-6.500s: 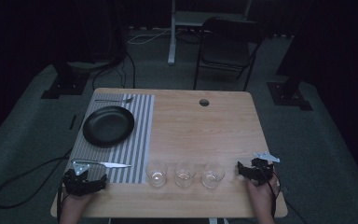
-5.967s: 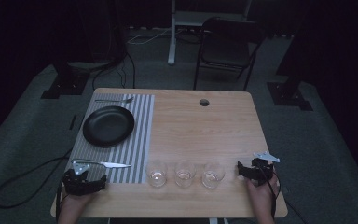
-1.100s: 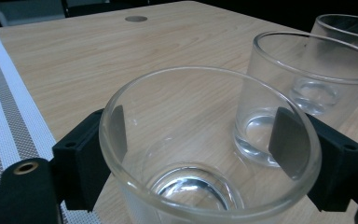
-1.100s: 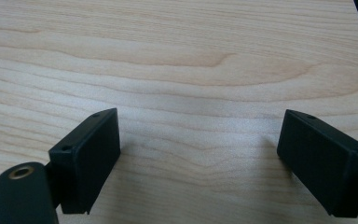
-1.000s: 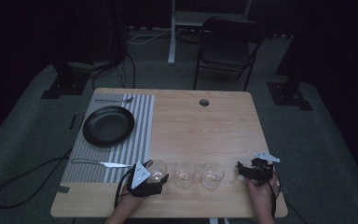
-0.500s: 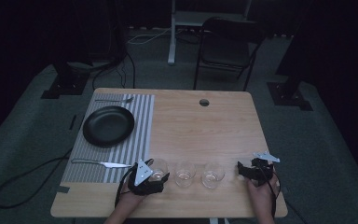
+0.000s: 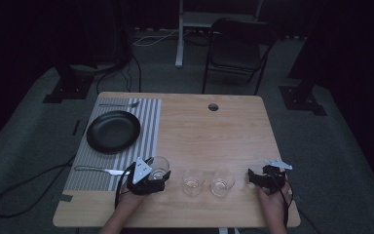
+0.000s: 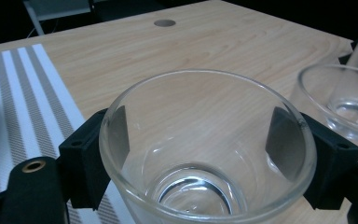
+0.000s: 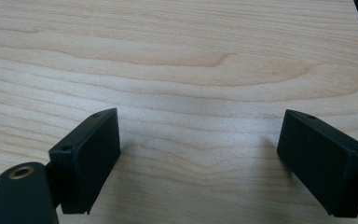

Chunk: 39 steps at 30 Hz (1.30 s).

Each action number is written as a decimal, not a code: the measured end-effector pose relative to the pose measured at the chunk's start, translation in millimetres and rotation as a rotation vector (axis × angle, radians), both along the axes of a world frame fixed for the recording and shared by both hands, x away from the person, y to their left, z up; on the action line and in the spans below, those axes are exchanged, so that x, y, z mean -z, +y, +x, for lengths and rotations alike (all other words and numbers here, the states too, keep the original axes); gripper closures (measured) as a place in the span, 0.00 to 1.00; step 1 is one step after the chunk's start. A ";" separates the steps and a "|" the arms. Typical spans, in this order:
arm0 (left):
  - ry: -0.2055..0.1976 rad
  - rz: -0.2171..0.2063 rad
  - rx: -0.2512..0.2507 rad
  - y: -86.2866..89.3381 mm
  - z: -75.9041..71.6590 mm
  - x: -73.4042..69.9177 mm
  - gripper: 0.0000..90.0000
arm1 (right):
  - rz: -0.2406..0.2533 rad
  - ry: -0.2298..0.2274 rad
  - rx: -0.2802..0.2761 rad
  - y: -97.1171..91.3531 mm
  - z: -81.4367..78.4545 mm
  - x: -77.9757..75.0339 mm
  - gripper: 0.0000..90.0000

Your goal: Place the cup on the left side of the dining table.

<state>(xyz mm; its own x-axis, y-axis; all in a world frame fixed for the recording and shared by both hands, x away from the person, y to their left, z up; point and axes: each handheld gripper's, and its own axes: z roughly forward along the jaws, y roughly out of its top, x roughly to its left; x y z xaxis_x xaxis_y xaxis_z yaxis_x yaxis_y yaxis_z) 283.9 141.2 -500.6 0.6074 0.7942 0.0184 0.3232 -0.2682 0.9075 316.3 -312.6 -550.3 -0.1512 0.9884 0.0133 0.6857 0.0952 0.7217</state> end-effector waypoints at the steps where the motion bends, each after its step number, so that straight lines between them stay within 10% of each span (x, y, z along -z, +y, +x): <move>1: -0.005 0.000 -0.002 1.6 1.2 -1.6 0.21 | 0.000 0.000 0.000 0.0 0.0 0.0 0.14; 16: -0.020 -0.007 -0.062 30.3 25.2 -23.0 0.21 | -0.001 -0.001 -0.001 -0.1 0.0 0.1 0.14; 39: 0.058 -0.018 -0.171 68.3 62.1 -6.1 0.21 | -0.001 -0.001 -0.001 -0.1 0.0 0.1 0.14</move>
<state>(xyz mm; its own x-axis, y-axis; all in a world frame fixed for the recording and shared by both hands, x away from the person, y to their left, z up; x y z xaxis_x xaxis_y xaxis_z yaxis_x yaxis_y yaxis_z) 346.1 209.5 -494.5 0.4627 0.8861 -0.0276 0.4145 -0.1886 0.8903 316.3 -312.7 -550.4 -0.1525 0.9882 0.0120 0.6846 0.0969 0.7224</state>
